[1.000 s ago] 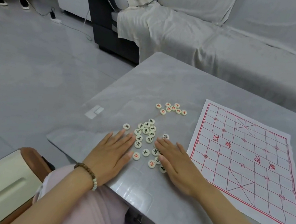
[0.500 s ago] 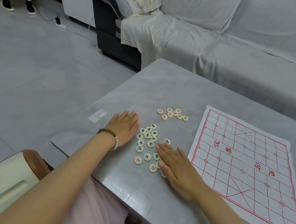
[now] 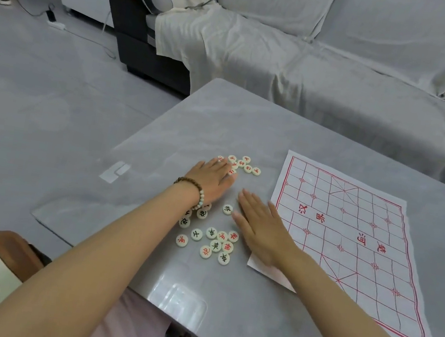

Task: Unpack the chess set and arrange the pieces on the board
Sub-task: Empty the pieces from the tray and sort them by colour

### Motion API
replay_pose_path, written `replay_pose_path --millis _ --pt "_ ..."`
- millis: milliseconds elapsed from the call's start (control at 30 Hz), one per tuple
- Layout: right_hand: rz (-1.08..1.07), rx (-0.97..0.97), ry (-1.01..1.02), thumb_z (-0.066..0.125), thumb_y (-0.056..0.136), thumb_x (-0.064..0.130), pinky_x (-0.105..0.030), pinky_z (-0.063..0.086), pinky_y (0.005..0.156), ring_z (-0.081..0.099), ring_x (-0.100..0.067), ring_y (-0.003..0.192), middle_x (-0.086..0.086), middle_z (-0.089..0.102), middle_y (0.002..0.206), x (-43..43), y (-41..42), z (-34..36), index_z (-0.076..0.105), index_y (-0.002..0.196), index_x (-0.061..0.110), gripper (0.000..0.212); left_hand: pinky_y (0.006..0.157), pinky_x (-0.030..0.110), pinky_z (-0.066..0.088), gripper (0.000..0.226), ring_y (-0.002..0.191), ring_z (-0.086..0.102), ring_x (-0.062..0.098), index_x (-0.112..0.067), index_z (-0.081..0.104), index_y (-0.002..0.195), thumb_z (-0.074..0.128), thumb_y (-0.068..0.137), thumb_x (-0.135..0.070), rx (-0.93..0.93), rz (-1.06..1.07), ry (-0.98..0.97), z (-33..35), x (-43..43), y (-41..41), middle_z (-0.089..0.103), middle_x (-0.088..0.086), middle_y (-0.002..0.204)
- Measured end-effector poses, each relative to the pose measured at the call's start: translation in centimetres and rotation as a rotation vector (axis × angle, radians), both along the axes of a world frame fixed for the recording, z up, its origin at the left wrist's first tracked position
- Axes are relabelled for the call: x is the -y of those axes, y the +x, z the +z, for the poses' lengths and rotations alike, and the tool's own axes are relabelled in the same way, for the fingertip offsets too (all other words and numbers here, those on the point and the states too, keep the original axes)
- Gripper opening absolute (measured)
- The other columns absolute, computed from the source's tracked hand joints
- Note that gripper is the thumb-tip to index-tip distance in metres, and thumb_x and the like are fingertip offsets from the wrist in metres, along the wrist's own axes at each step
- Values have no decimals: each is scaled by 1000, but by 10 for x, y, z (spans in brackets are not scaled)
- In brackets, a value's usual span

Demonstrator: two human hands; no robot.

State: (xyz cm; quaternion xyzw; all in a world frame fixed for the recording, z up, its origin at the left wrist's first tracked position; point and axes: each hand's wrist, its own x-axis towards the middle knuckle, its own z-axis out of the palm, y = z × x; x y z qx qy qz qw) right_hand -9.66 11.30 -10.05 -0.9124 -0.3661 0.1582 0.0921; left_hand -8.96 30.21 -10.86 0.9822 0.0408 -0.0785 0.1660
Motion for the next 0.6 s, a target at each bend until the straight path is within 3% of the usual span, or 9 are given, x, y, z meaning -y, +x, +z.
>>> replay_pose_path --millis 233,333,433,500,600 --pt "-64 -17 13 14 100 46 -36 -7 116 -8 -10 145 3 -6 158 -47 62 -7 1 150 18 60 117 33 1 52 143 -2 10 -22 5 148 10 100 -39 63 22 -21 11 -1 -50 0 -6 157" --pt "11 44 161 18 101 42 -32 -9 116 -7 -7 144 6 -2 158 -37 46 3 4 150 22 55 117 31 -3 52 143 -6 9 -24 4 148 7 99 -41 79 10 -22 12 4 -85 0 -9 156" --pt "152 -10 329 19 101 42 -21 -9 115 1 5 141 15 6 155 -9 -3 16 16 149 25 51 116 28 -8 71 141 -11 4 -28 2 148 -10 82 -54 126 -12 -27 7 8 -120 -5 -15 155" --pt "216 -67 292 13 98 49 -16 -10 113 0 11 139 21 6 153 11 -33 19 20 148 28 54 115 28 -12 75 139 -17 1 -32 -2 147 -13 78 -61 118 -36 -13 -2 9 -132 -10 -18 153" --pt "280 -42 114 2 89 58 -18 -16 112 -12 10 138 23 -6 152 30 -56 14 5 149 33 65 114 28 -15 69 139 -19 2 -37 -9 142 -15 79 -63 110 -34 7 -10 11 -134 -16 -19 150"
